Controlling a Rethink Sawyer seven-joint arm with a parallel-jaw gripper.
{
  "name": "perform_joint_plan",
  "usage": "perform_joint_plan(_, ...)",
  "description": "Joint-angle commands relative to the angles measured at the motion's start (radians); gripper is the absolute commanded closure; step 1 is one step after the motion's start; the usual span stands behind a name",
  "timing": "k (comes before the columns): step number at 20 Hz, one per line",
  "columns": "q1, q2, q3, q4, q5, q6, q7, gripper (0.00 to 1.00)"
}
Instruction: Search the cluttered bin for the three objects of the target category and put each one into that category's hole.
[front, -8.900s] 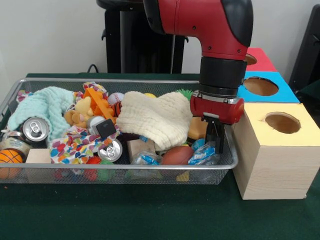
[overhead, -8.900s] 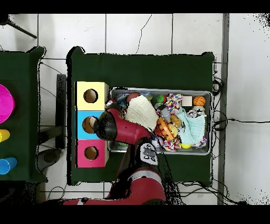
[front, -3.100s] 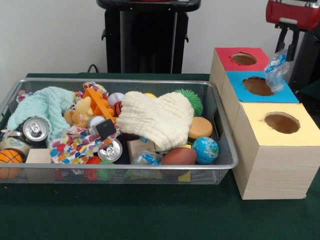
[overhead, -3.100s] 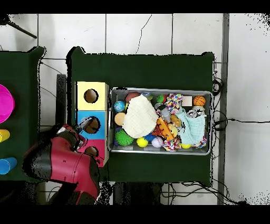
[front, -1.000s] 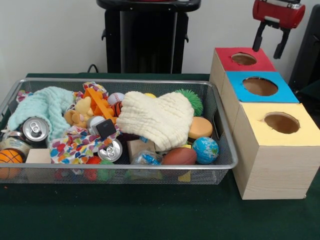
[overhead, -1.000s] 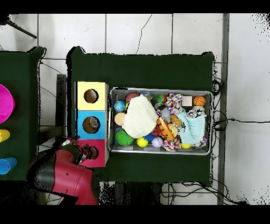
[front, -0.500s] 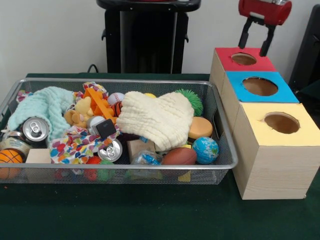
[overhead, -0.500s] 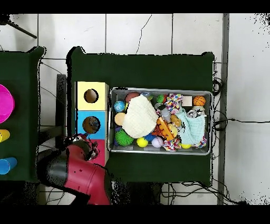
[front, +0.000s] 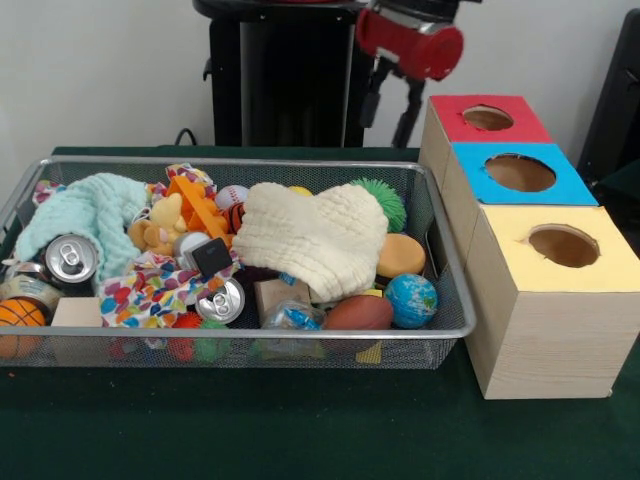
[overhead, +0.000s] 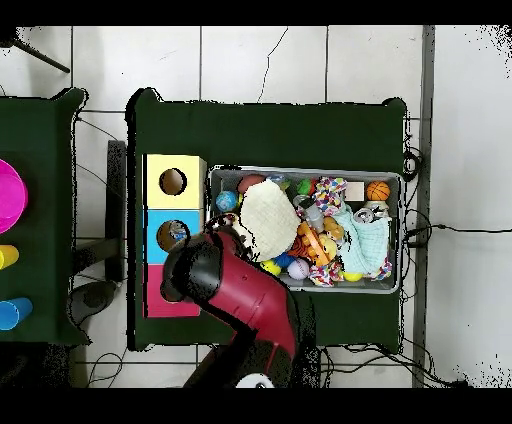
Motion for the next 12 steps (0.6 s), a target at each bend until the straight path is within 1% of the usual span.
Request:
perform_joint_plan(1,-0.074,0.122,0.143,-0.136,-0.142,-0.001,-0.089,0.0)
perform_joint_plan(3,-0.084,0.147,0.15,-0.16,-0.166,-0.017,-0.066,0.0)
perform_joint_plan(5,-0.105,0.166,0.173,-0.175,-0.188,-0.05,-0.056,0.0)
perform_joint_plan(10,-0.172,0.203,0.25,-0.209,-0.234,-0.121,-0.043,0.0)
perform_joint_plan(12,-0.185,0.231,0.256,-0.244,-0.247,-0.126,-0.032,0.0)
